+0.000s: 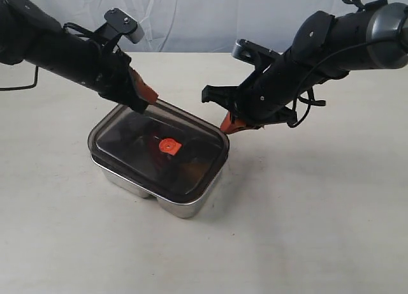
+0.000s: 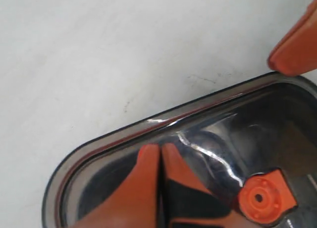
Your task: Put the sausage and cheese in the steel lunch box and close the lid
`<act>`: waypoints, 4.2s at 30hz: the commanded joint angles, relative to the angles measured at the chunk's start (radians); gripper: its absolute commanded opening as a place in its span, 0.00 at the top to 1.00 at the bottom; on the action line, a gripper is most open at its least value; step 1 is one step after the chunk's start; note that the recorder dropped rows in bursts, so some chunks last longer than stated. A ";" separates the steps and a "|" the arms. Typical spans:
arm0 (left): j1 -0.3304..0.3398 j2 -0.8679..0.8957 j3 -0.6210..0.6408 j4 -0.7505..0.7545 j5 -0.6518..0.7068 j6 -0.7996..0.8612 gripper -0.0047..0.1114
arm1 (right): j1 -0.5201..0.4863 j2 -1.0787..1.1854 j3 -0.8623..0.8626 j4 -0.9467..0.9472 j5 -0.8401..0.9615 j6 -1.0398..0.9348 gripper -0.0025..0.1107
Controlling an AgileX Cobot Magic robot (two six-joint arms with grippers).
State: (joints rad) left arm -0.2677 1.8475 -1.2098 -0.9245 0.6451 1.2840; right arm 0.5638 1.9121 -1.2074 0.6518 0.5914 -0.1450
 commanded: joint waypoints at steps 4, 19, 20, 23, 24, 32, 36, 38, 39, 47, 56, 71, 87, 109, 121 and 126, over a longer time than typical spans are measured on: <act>0.008 0.028 0.004 0.015 -0.112 -0.027 0.96 | -0.005 -0.001 -0.005 0.038 -0.069 -0.026 0.98; 0.008 0.083 0.004 0.015 -0.126 -0.027 0.96 | -0.003 -0.001 -0.005 0.027 0.048 -0.047 0.98; 0.008 0.083 0.004 0.015 -0.126 -0.027 0.96 | -0.003 -0.001 -0.005 0.029 0.063 -0.059 0.98; 0.008 0.083 0.004 0.015 -0.131 -0.027 0.96 | -0.003 -0.001 -0.005 0.033 0.083 -0.075 0.98; 0.008 0.083 0.004 0.014 -0.134 -0.027 0.96 | -0.003 -0.001 -0.005 0.033 0.094 -0.084 0.98; 0.037 0.073 0.004 -0.011 -0.177 -0.025 0.96 | -0.003 -0.001 -0.005 0.037 0.137 -0.119 0.98; 0.131 0.059 0.004 -0.080 -0.166 -0.027 0.96 | -0.003 -0.001 -0.005 0.037 0.134 -0.128 0.98; 0.147 0.064 0.004 -0.095 -0.140 -0.027 0.96 | -0.003 -0.001 -0.005 0.040 0.134 -0.130 0.98; 0.147 0.067 0.004 -0.095 -0.126 -0.027 0.96 | -0.003 -0.001 -0.005 0.046 0.134 -0.137 0.98; 0.133 0.072 0.004 -0.086 -0.069 -0.034 0.96 | -0.003 -0.001 -0.005 0.080 0.142 -0.151 0.98; 0.111 0.072 0.004 0.000 -0.062 -0.126 0.96 | -0.003 -0.001 -0.005 0.106 0.157 -0.170 0.98; 0.045 0.072 0.004 0.201 0.001 -0.312 0.96 | -0.003 -0.001 -0.005 0.108 0.169 -0.188 0.98; 0.070 0.033 0.004 0.068 -0.212 -0.170 0.96 | -0.003 -0.001 -0.005 0.113 0.190 -0.223 0.98; 0.068 0.062 0.004 0.179 -0.020 -0.290 0.96 | -0.003 -0.001 -0.005 0.113 0.210 -0.231 0.98; 0.068 -0.027 0.004 0.145 -0.100 -0.279 0.96 | -0.004 -0.022 -0.027 0.086 0.065 -0.236 0.99; 0.068 -0.021 0.004 0.134 -0.103 -0.279 0.96 | -0.004 0.007 -0.029 0.086 0.034 -0.236 0.99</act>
State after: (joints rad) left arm -0.1975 1.8252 -1.2087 -0.7708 0.5508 1.0044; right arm 0.5638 1.9036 -1.2306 0.7436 0.6492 -0.3732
